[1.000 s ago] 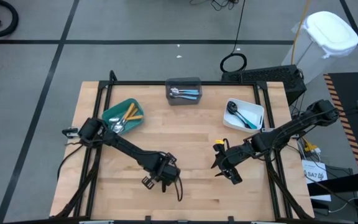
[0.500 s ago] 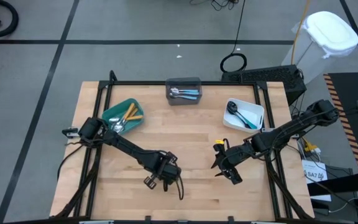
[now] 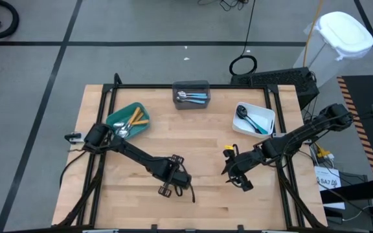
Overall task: Sort silverware by color (type)
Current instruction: Put the light blue spoon into the black bin
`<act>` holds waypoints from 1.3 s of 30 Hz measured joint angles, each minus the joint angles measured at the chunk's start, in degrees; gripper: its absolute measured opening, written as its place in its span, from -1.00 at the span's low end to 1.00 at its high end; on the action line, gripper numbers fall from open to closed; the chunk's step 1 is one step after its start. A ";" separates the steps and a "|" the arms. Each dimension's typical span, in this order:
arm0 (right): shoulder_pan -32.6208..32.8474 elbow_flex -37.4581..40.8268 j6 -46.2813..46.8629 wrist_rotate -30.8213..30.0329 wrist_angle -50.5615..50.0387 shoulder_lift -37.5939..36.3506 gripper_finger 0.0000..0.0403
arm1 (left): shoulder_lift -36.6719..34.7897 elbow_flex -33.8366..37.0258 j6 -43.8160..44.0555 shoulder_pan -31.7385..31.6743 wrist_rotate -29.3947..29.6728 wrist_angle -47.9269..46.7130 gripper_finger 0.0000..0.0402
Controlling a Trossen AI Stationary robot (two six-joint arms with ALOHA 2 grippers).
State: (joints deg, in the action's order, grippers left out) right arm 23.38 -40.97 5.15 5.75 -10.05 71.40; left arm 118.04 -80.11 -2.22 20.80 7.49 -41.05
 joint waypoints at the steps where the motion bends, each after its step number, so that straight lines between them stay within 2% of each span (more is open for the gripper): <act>1: 0.00 0.00 0.00 -0.02 -0.59 0.00 -0.16 | 0.14 -0.90 1.08 0.00 0.24 -0.72 -0.95; 6: 0.00 0.02 0.19 -1.47 -3.93 0.00 -0.16 | 0.38 -6.75 2.99 0.22 6.79 -1.87 -0.96; 18: 0.00 0.02 1.88 -2.61 -7.37 0.00 -0.16 | 0.27 -21.89 1.24 2.59 16.82 -8.69 -0.96; 21: 0.02 0.04 2.35 -4.58 -8.31 0.00 -0.16 | 0.19 -25.26 1.43 3.45 22.08 -9.97 -0.96; 26: 0.48 0.76 4.27 -8.04 -7.13 0.00 -0.16 | 0.10 -30.53 3.08 5.13 35.46 -13.12 -0.96; 30: 2.27 3.67 4.67 -10.72 -1.93 0.00 -0.16 | -0.59 -32.20 5.64 6.75 43.62 -17.36 -0.95; 36: 2.97 5.74 4.61 -12.54 3.31 0.02 -0.16 | -4.48 -29.94 11.17 8.34 49.46 -18.61 -0.95; 39: 2.99 6.38 3.35 -16.00 8.78 0.00 -0.16 | -5.28 -28.91 13.31 8.83 52.59 -16.51 -0.95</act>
State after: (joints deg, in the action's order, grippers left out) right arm 26.37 -34.59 8.49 -10.25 -1.27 71.40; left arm 112.76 -109.03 11.08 29.63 60.09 -57.56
